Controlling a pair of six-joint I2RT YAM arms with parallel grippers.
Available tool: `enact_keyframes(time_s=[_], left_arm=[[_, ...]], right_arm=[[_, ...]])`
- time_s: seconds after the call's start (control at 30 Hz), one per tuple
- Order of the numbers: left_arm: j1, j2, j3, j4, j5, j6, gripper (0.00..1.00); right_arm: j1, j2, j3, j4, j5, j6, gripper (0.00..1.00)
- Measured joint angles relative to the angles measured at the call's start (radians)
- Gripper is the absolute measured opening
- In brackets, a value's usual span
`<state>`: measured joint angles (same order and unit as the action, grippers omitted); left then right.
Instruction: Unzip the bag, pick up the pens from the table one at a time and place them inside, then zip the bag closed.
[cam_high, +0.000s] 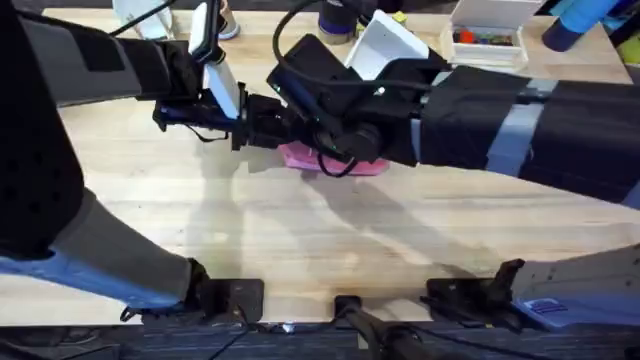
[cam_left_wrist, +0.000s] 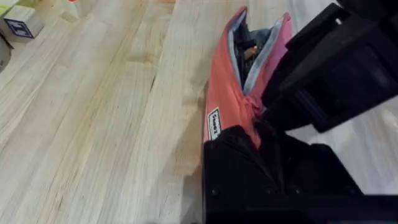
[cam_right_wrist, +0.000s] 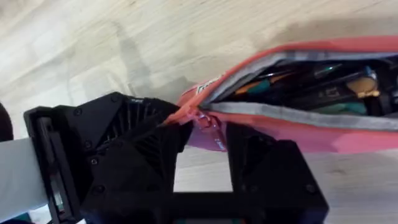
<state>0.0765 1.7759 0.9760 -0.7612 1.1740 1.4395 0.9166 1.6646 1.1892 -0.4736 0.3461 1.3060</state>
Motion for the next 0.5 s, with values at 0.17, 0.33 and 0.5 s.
enact_keyframes(time_s=[0.17, 0.33, 0.5], left_arm=[[0.0, 0.0, 0.0, 0.003, -0.005, 0.0, 0.043], [0.0, 0.0, 0.0, 0.006, -0.015, 0.0, 0.043], [0.0, 0.0, 0.0, 0.006, -0.015, 0.0, 0.043]], right_arm=[[-0.004, 0.011, 0.003, 0.002, -0.007, 0.0, 0.419], [-0.005, 0.019, 0.005, 0.003, -0.006, 0.001, 0.441], [-0.006, 0.019, 0.006, 0.008, -0.006, 0.003, 0.354]])
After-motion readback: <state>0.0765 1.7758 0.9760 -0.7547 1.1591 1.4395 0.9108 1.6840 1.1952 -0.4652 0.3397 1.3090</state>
